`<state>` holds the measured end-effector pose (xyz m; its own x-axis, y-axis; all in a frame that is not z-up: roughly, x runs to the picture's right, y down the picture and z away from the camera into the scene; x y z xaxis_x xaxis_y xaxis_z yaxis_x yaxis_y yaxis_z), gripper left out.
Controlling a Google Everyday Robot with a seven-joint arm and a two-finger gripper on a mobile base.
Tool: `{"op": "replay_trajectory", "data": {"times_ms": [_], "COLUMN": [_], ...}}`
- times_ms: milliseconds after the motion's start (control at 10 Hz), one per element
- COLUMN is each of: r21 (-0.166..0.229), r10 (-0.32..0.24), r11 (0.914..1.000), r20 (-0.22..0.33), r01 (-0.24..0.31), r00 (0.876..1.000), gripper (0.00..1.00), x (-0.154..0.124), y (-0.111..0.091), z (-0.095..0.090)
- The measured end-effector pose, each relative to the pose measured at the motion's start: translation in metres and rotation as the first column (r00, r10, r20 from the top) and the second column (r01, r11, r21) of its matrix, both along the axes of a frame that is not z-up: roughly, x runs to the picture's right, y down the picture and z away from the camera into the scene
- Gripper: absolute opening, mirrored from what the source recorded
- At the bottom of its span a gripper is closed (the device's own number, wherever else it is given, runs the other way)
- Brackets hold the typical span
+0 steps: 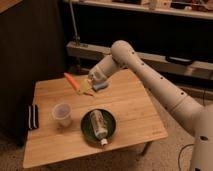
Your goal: Place the pepper in the ceramic cup
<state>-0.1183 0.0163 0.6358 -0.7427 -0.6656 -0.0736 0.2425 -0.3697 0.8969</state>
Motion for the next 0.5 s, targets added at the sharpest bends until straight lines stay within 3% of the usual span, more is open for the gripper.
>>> {"op": "replay_trajectory", "data": {"times_ms": [200,500], "r21": [-0.006,-0.045], "r10": [-0.103,-0.132], "r11": [0.9947,0.9907], "r20": [-0.05,-0.089], "r01": [0.103,0.128], "r00": [0.993,0.987], "gripper": [0.05,0.05], "x": [0.01,0.034], "y": [0.013,0.029], "z": [-0.016,-0.011]}}
